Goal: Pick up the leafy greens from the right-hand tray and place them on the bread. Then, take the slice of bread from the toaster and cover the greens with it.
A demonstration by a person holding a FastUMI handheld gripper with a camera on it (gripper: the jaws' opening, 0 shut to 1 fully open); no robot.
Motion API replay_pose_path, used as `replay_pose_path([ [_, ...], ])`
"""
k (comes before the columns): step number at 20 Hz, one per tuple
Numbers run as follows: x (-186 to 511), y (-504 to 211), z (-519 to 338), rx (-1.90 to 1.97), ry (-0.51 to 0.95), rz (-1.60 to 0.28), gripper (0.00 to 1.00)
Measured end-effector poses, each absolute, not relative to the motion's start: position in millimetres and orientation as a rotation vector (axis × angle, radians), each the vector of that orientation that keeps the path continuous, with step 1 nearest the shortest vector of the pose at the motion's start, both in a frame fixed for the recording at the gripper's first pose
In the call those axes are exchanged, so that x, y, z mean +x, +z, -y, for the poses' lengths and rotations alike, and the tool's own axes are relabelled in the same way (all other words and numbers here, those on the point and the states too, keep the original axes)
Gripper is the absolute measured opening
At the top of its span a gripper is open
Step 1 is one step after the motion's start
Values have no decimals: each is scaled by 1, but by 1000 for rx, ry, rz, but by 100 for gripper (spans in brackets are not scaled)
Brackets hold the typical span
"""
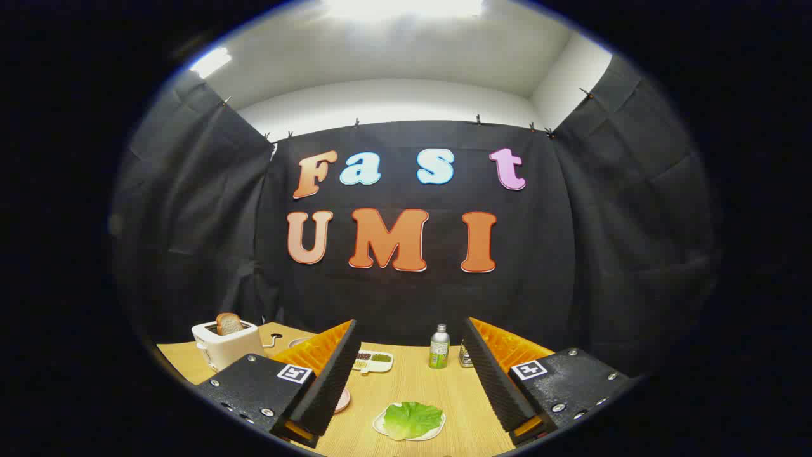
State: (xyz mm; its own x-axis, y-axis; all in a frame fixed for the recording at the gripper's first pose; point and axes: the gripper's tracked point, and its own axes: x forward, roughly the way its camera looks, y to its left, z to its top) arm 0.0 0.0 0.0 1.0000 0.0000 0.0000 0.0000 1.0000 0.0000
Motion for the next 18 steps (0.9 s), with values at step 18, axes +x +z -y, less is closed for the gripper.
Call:
replay_pose_path([
  [18, 8, 11, -5, -40, 1, 16, 96],
])
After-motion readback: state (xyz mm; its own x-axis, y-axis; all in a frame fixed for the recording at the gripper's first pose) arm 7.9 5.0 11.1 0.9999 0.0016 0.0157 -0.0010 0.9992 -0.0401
